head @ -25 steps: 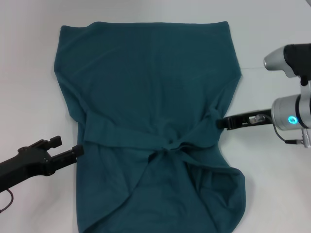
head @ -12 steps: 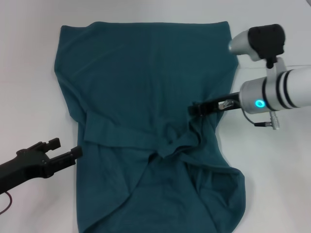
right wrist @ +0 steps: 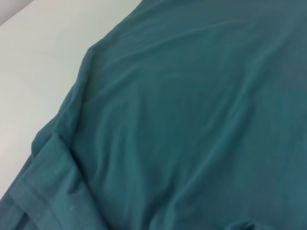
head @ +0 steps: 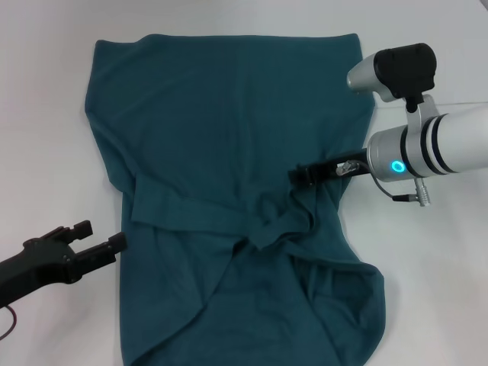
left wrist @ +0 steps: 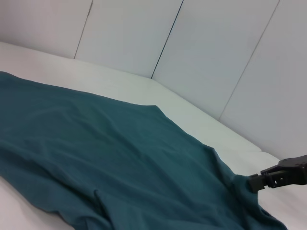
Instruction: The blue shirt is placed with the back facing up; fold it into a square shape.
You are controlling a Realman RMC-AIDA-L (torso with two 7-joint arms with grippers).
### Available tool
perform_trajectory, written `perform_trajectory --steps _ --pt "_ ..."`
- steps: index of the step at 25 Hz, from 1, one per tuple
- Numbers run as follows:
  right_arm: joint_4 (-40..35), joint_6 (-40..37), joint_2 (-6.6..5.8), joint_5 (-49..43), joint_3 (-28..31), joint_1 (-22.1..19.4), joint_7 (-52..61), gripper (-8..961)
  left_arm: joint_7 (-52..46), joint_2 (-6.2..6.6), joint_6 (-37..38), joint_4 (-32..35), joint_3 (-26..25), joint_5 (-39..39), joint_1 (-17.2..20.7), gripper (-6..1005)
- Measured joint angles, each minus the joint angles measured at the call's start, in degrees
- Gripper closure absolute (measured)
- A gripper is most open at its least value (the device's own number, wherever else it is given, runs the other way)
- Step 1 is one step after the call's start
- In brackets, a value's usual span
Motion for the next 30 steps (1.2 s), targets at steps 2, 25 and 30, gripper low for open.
perform_trajectory --steps 2,25,30 --pt "0.0 0.4 -0.01 0.0 -0.1 -0.1 -0.1 863 0.0 0.00 0.0 0.0 0.0 0.0 0.1 123" --pt "-4.7 3.3 0.06 0.7 -4.9 1.3 0.3 479 -0.2 0.44 0.9 0.2 -0.1 -0.3 0.3 123" --pt "-6.2 -2.9 0.18 3.4 -5.0 -2.2 0.8 485 -0.3 0.44 1.2 0.2 -0.8 -0.3 0.3 124"
